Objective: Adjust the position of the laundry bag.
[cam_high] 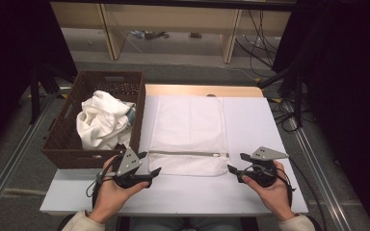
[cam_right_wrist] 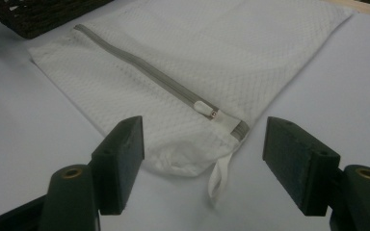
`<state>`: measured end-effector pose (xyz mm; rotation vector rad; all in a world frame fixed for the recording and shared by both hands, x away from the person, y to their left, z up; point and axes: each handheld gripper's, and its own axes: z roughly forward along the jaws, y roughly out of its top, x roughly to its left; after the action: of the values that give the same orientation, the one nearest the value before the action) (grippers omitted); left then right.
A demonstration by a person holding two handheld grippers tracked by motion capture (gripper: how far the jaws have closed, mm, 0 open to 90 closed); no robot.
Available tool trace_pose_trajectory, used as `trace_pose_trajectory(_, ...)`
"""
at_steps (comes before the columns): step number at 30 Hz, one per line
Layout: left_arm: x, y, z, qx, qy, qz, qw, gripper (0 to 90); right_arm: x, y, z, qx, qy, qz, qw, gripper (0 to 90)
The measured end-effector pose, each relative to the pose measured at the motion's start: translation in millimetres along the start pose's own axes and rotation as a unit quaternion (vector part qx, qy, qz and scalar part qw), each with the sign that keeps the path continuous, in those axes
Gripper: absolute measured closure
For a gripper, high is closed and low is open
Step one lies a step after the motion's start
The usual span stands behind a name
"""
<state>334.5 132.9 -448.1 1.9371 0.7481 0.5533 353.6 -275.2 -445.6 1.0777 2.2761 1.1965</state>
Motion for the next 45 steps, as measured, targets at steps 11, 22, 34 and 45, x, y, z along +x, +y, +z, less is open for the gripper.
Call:
trace_pose_trajectory(11, 2.9, 0.0, 8.1, 0.027, 0.001, 0.003, 0.9996, 29.3, -1.1, 6.2, 0.1, 0.005, -0.007, 0.003, 1.0, 33.9)
trace_pose_trajectory(22, 7.0, -7.5, 31.8, 0.169, 0.003, 0.002, 0.9855, 34.6, -11.3, 24.2, 23.8, 0.155, -0.018, 0.055, 0.9863, 52.1)
trace_pose_trajectory(34, 9.2, -13.4, 48.2, 0.205, 0.025, -0.044, 0.9775, 47.1, -18.0, 37.5, 66.9, 0.219, -0.035, 0.092, 0.9708, 53.2)
trace_pose_trajectory(45, 12.8, -15.2, 48.8, 0.217, 0.025, -0.086, 0.9721, 65.6, -11.0, 34.8, 74.3, 0.249, -0.034, 0.069, 0.9655, 83.4)
